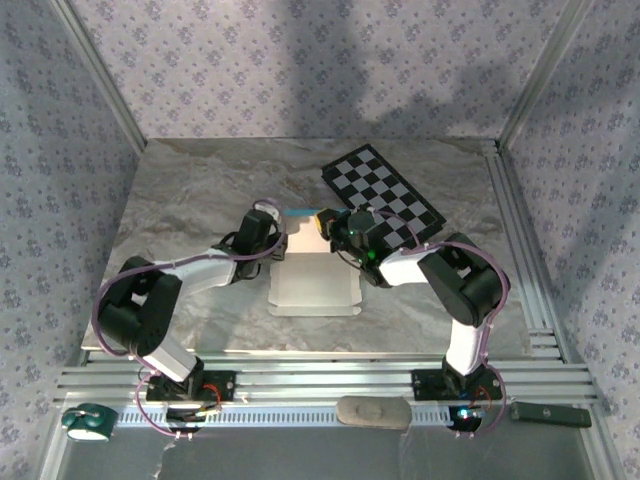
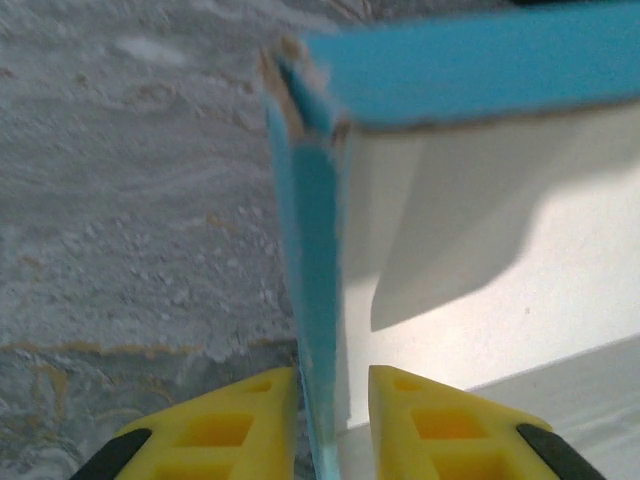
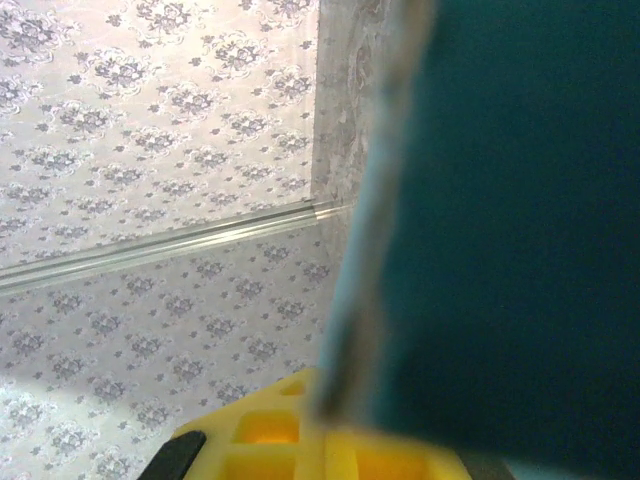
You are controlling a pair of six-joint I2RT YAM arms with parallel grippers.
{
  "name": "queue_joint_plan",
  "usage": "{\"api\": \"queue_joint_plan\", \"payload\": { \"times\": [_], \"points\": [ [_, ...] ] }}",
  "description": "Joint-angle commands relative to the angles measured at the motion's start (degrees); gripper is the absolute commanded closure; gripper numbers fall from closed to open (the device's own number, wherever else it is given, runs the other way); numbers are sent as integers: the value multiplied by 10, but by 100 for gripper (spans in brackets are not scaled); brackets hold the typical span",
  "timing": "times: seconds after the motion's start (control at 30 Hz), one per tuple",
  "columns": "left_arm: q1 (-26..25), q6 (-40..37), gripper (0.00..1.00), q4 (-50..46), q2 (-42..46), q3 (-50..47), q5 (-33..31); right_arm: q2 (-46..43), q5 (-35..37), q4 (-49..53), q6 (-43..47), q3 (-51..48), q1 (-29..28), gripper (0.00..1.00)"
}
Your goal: Fold the paper box
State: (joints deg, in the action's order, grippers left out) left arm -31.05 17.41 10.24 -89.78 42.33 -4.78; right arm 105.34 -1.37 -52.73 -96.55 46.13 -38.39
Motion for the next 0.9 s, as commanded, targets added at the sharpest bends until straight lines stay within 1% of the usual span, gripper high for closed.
{"api": "queue_joint_plan", "payload": {
  "times": [0.0,0.17,0.2,0.27,0.3,0.33,0.47,0.5,0.53,0.6,0.63,0.7,0.77,0.87],
  "points": [
    [7,-11,73,8,16,-9,58,8,-7,-9,2,-2,-4,100],
    [7,-15,74,12,10,-17,54,7,-8,-9,2,-2,-3,100],
    [8,-15,76,13,6,-17,52,7,-8,-9,2,-2,-3,100],
    [9,-12,90,18,-4,-16,47,5,-8,-9,3,-3,-3,100],
    [9,-12,94,18,-11,-12,44,5,-7,-9,2,-4,-3,100],
    [9,-12,97,18,-16,-10,43,4,-7,-9,3,-4,-3,100],
    [8,-8,97,27,-32,-5,43,4,-9,-9,3,-4,-3,100],
    [8,-7,100,27,-33,-4,39,3,-8,-9,2,-4,-3,100],
    [7,-4,100,27,-34,-3,31,3,-8,-9,3,-4,-3,100],
    [2,9,100,24,-32,-3,1,3,-6,-10,1,-6,-4,100],
    [-4,17,100,15,-31,1,-24,4,-4,-10,1,-5,-6,100],
    [-24,31,100,-11,-33,14,-82,4,1,-9,0,-5,-9,100],
    [-49,50,100,-44,-40,33,-156,5,6,-10,-2,-4,-15,100],
    [-76,77,100,-86,-67,62,-237,4,18,-8,-4,-5,-23,100]
  ]
}}
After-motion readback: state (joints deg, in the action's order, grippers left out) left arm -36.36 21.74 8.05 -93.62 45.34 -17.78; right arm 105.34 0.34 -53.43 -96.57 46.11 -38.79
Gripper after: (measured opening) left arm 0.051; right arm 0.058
